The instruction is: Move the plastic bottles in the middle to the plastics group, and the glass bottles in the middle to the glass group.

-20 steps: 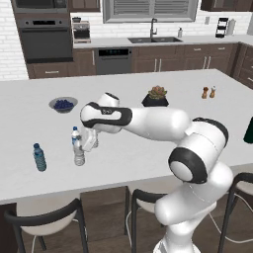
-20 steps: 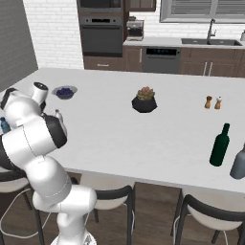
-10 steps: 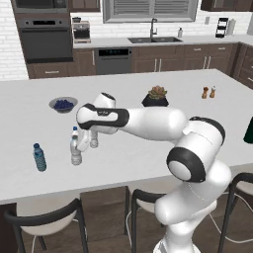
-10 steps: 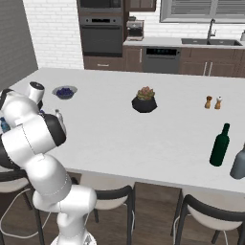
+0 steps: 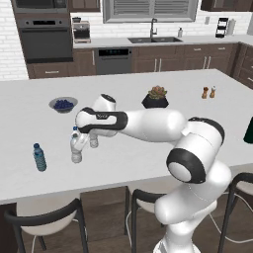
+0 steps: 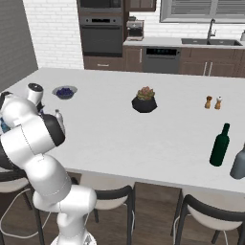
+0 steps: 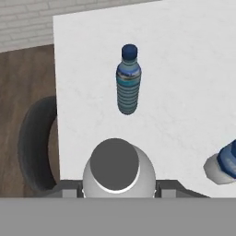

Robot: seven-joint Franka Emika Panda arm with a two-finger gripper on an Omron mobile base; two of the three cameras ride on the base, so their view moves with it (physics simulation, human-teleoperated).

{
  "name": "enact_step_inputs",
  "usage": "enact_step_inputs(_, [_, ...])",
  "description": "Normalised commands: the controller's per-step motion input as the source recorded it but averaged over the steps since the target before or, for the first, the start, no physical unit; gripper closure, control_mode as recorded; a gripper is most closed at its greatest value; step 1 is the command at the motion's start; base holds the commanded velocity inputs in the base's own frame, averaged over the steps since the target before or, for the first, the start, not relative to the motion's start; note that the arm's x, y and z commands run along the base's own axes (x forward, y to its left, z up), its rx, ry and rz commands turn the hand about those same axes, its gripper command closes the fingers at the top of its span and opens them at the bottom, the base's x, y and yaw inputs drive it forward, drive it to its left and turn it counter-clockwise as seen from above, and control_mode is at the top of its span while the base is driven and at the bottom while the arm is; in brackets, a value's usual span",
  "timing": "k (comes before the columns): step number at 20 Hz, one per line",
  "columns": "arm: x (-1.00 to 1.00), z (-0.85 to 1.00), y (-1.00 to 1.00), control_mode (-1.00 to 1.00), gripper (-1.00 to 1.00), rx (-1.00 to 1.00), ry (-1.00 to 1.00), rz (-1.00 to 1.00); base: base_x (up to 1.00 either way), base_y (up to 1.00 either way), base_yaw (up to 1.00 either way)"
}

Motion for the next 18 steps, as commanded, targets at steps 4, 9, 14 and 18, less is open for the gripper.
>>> enact_step_inputs(4, [0.09,-0.01,0.01,-1.00,1.00,0.00,0.00,-0.09,0.00,0.00,0.00])
enact_step_inputs(9, [0.08,-0.05,0.16,-1.00,1.00,0.00,-0.02,-0.03,0.00,0.00,0.00])
enact_step_inputs(14, [0.14,-0.02,0.22,-1.00,1.00,0.00,-0.03,-0.01,0.00,0.00,0.00])
enact_step_inputs(18, [0.24,0.00,0.18,-1.00,1.00,0.00,-0.03,-0.01,0.00,0.00,0.00])
